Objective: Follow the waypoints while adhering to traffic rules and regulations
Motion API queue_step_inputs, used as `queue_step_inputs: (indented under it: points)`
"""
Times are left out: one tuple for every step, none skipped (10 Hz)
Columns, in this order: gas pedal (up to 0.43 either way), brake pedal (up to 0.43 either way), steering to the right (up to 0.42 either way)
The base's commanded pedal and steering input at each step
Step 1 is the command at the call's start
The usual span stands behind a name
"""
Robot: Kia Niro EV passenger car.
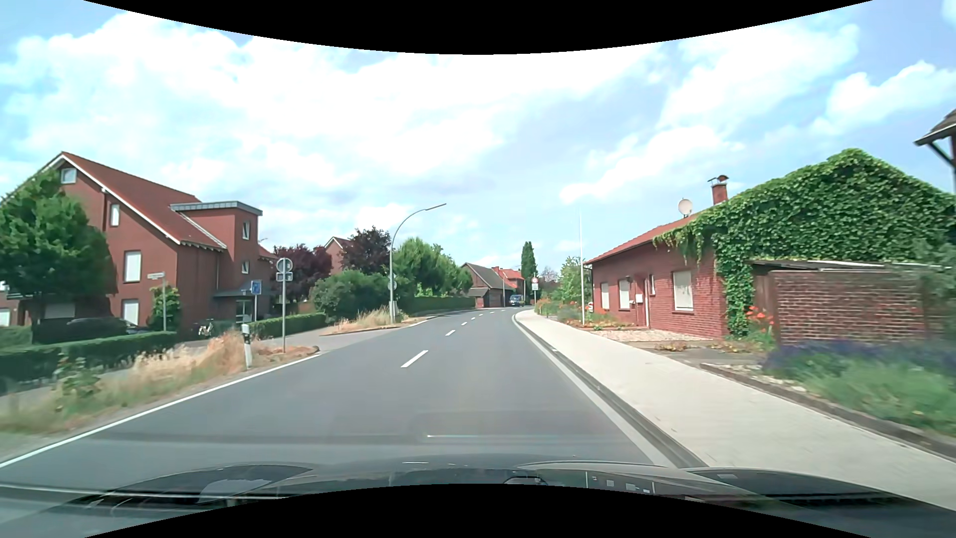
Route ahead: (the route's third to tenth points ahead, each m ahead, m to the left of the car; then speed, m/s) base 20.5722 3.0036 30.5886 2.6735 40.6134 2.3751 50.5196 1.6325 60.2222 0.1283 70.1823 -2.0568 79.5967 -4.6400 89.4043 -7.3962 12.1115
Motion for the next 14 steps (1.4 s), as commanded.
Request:
queue_step_inputs:
  points:
    - [0.0, 0.0, -0.004]
    - [0.0, 0.0, -0.004]
    - [0.0, 0.0, -0.004]
    - [0.028, 0.0, -0.004]
    - [0.039, 0.0, -0.004]
    - [0.039, 0.0, -0.004]
    - [0.039, 0.0, -0.004]
    - [0.047, 0.0, -0.004]
    - [0.047, 0.0, -0.004]
    - [0.047, 0.0, -0.004]
    - [0.047, 0.0, -0.004]
    - [0.047, 0.0, -0.003]
    - [0.047, 0.0, -0.003]
    - [0.059, 0.0, -0.002]
